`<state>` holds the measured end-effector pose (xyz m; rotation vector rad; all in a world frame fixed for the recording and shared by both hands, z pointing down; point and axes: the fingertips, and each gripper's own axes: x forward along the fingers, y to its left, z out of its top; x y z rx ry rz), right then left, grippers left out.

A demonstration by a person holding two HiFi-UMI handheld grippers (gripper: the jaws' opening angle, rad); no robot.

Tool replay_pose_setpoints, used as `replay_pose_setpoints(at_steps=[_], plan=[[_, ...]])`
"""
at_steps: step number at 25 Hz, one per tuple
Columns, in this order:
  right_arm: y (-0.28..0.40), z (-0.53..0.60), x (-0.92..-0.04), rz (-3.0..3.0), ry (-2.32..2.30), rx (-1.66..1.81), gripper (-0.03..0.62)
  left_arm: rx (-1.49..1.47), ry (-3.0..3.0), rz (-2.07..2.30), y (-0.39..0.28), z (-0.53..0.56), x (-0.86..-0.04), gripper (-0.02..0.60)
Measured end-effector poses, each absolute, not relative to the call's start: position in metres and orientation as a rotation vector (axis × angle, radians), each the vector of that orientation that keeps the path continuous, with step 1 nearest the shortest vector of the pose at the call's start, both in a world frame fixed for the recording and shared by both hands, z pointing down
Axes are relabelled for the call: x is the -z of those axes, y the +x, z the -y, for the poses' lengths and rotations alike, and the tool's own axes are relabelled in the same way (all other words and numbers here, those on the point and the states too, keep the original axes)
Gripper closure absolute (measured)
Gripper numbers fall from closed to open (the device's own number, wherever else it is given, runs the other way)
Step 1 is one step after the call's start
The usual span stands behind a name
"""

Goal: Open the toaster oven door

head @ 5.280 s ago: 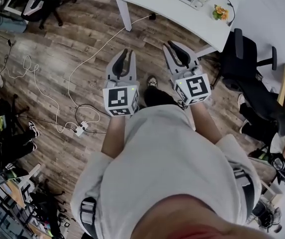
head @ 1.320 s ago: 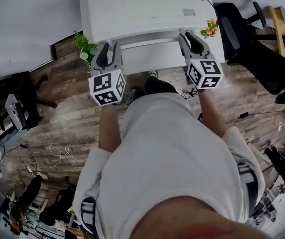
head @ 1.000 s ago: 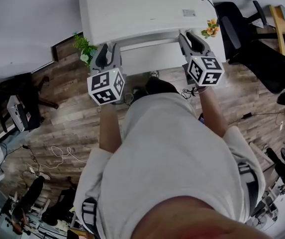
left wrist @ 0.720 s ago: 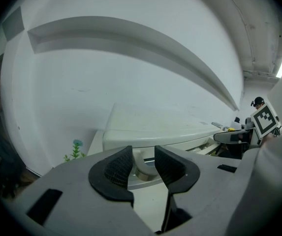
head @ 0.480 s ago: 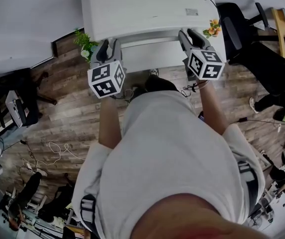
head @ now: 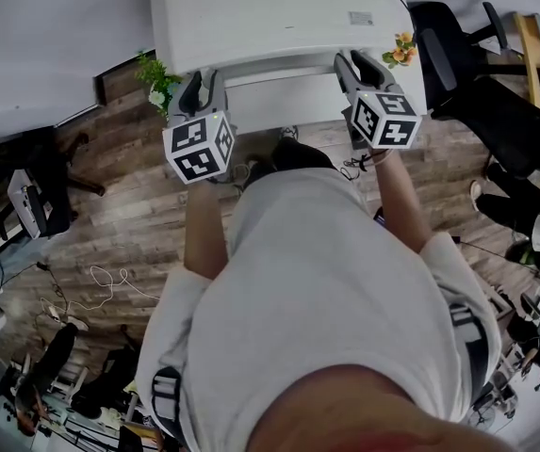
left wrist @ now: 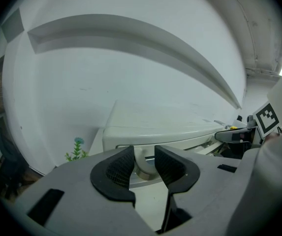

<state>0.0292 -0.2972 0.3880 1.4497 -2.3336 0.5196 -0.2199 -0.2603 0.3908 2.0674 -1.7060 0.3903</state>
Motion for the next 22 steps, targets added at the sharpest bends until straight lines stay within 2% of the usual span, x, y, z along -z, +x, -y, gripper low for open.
replay_pose_setpoints(at_steps=[22], plan=[[0.032, 0.277, -0.391, 2.308, 1.49, -0.469, 0.477, -0.399, 2.089, 1.718, -0.217, 0.24, -0.394, 0.445]])
